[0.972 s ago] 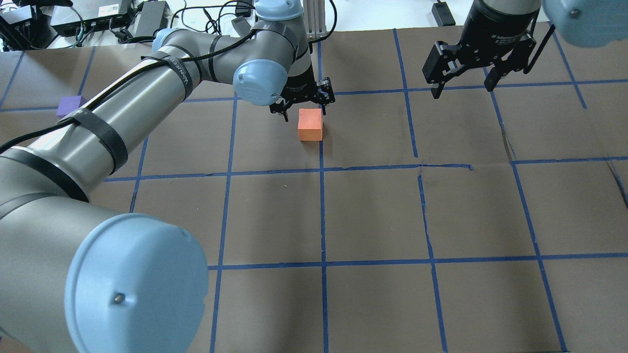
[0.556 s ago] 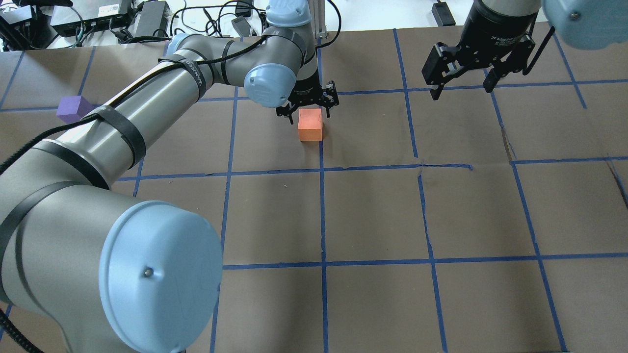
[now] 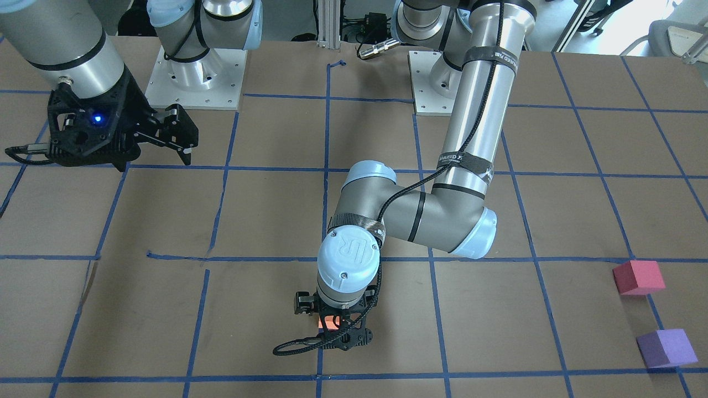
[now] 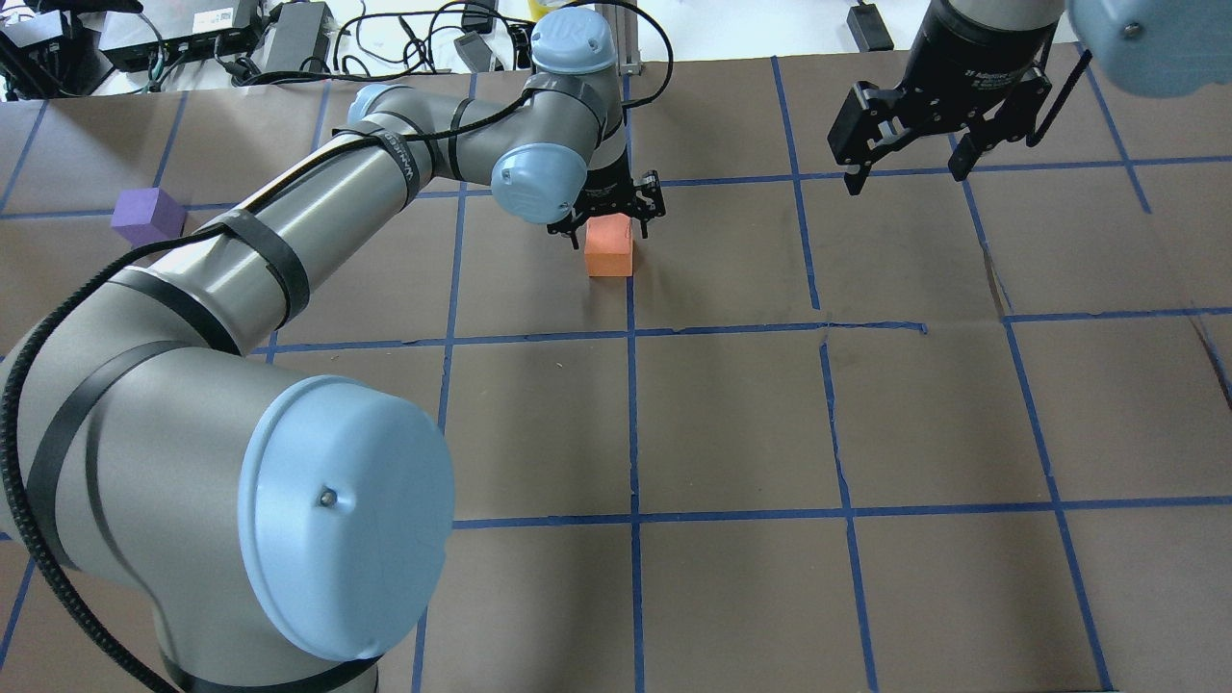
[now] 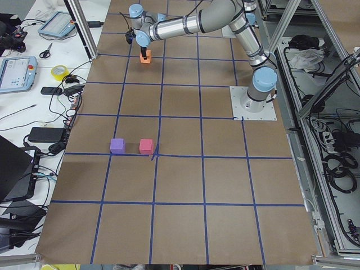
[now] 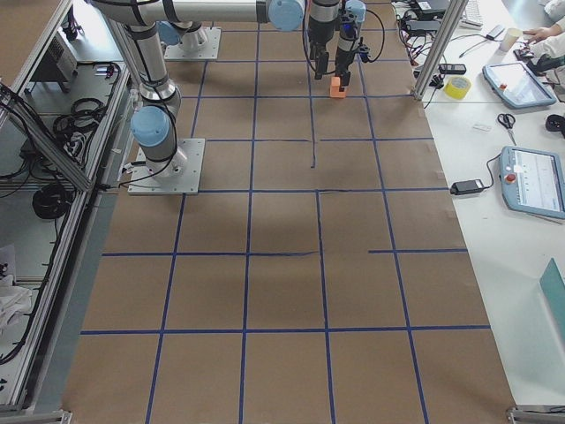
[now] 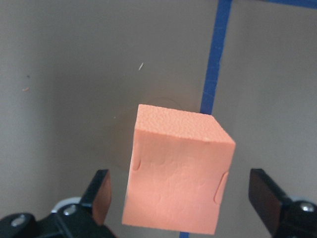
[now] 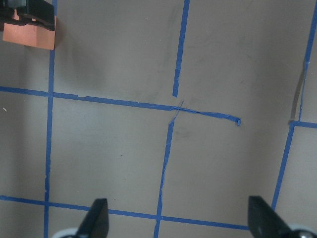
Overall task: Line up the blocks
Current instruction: 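Close the left gripper on the orange cube and lift it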
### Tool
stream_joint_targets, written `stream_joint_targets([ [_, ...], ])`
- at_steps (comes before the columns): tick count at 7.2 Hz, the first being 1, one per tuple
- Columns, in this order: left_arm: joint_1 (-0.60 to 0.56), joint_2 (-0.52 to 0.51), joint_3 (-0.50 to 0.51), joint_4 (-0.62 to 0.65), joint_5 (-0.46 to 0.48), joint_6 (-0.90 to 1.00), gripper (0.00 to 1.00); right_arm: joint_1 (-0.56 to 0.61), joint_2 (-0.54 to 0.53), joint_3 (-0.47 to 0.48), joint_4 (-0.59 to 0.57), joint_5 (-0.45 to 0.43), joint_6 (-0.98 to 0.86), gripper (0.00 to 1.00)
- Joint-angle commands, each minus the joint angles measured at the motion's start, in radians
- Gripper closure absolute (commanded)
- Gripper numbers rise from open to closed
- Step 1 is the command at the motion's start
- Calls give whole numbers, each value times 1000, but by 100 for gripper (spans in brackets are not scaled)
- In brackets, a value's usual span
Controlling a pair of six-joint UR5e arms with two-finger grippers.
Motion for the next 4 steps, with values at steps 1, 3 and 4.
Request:
stream_joint_targets([
  [1,0,-7,-9,4,2,1,28,3,-1,-1,1,4,2,0],
  [3,0,-5,-10,2,2,-5,46,0,6,1,2,1,1,0],
  [4,0,-2,-10,2,4,1,61,1,8,1,2,2,1,0],
])
